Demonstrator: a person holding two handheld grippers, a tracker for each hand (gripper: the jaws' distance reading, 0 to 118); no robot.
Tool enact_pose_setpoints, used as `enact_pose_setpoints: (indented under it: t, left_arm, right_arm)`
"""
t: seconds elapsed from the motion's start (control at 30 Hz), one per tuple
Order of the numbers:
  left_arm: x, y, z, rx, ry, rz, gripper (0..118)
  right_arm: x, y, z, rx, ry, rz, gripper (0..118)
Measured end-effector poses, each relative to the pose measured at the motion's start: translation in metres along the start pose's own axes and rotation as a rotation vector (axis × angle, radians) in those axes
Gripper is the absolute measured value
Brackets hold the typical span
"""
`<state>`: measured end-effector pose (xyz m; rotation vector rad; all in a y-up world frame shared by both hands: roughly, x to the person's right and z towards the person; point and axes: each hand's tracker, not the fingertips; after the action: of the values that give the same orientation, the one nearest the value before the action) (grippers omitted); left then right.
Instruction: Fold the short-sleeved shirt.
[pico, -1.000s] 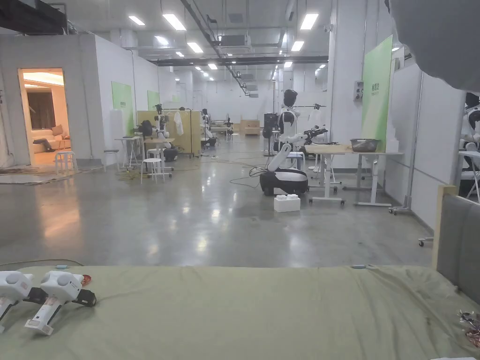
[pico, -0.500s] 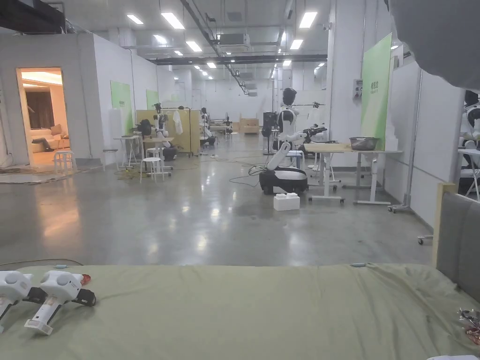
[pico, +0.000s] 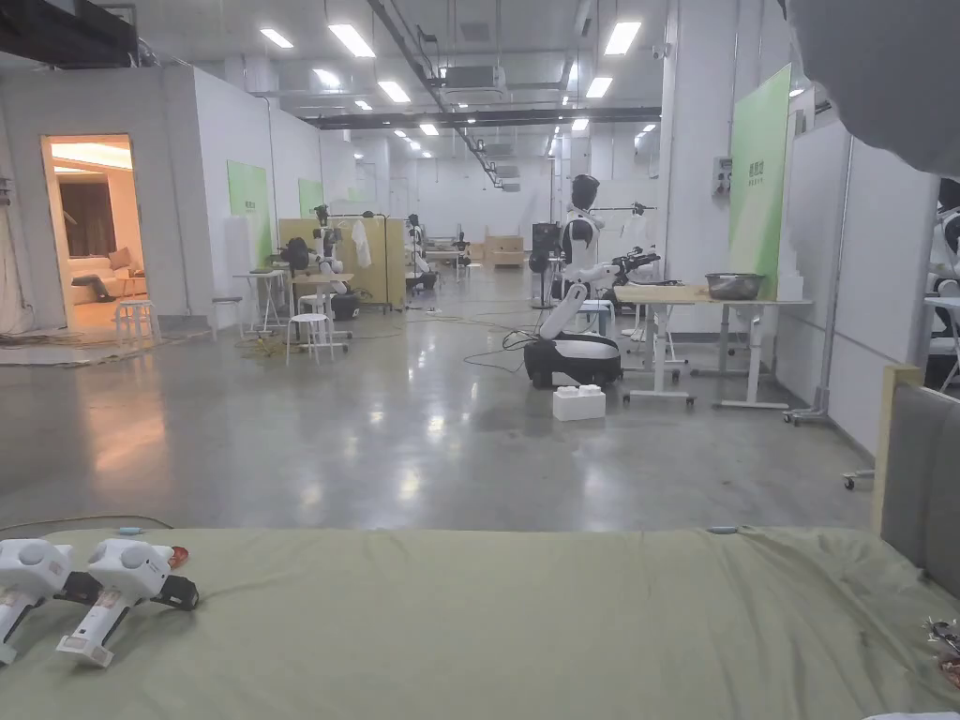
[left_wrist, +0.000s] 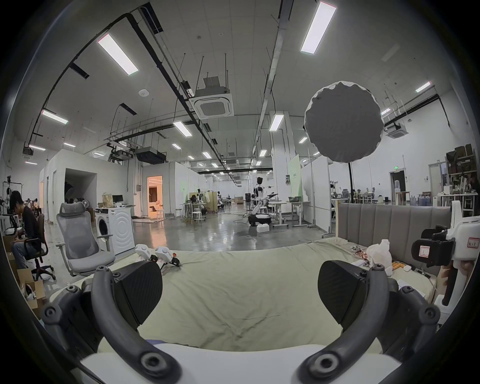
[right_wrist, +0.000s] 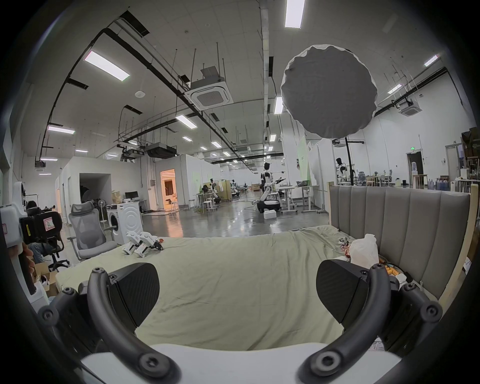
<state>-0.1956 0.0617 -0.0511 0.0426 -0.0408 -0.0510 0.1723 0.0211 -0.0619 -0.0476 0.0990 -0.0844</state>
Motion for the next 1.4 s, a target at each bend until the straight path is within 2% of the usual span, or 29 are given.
enact_pose_setpoints:
  t: [0.37,0.47,0.57,0.7,0.8,0.97,1.13,1.23,1.3,1.4]
  left_arm:
    - [-0.002,-0.001,-0.003,-0.028,-0.004,0.034,118]
    - [-0.005,0.007,-0.003,-0.040,-0.020,0.077,118]
    - [-0.005,0.013,-0.002,-0.041,-0.024,0.078,118]
    - [-0.006,0.014,-0.004,-0.055,-0.030,0.105,118]
    - [-0.004,0.012,-0.007,-0.066,-0.039,0.110,118]
    - [-0.002,0.009,-0.007,-0.085,-0.044,0.097,118]
    - [-0.001,0.008,-0.007,-0.091,-0.048,0.101,118]
    - [-0.001,0.007,-0.007,-0.093,-0.049,0.094,118]
    - [-0.001,0.006,-0.007,-0.095,-0.049,0.094,118]
    - [-0.002,0.006,-0.007,-0.095,-0.044,0.103,118]
  right_arm:
    - [0.002,0.001,-0.008,-0.059,0.021,-0.021,118]
    - [0.008,0.004,-0.015,-0.156,0.015,-0.135,118]
    - [0.009,0.015,-0.013,-0.165,0.024,-0.212,118]
    - [-0.002,0.027,-0.008,-0.189,-0.089,-0.306,118]
    - [-0.006,0.037,-0.007,-0.250,-0.131,-0.360,118]
    - [-0.006,0.042,-0.001,-0.204,-0.086,-0.364,118]
    - [-0.005,0.042,-0.004,-0.208,-0.093,-0.348,118]
    - [0.001,0.038,-0.006,-0.195,-0.153,-0.427,118]
    - [0.003,0.033,-0.009,-0.180,-0.180,-0.419,118]
    - [0.010,0.024,-0.011,-0.152,-0.108,-0.392,118]
